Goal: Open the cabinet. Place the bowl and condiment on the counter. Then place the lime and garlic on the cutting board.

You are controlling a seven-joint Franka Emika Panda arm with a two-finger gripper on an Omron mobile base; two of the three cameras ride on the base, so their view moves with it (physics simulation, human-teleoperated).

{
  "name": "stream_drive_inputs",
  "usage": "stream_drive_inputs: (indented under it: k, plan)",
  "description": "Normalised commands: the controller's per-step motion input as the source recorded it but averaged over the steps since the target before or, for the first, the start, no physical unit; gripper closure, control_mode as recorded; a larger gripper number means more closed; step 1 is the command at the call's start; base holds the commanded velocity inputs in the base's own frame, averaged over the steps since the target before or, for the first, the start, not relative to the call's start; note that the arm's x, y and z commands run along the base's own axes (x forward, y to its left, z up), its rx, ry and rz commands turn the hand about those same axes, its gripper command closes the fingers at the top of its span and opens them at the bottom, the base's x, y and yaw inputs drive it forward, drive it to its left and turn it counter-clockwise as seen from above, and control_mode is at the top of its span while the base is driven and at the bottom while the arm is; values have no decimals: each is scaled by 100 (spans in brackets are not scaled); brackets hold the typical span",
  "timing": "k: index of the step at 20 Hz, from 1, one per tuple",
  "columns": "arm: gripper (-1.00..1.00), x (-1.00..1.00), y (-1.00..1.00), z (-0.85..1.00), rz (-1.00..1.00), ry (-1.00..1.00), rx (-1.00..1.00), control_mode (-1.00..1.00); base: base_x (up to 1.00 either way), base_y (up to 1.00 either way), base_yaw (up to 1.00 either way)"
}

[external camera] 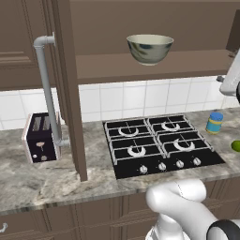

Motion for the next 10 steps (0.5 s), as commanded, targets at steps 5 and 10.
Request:
stream_drive_inputs:
  k: [5,10]
  plan:
    - [-100,0,31,8,29,0,-25,-100,0,0,0]
    - [-100,7,44,3,10,-7,-29,-100,0,0,0]
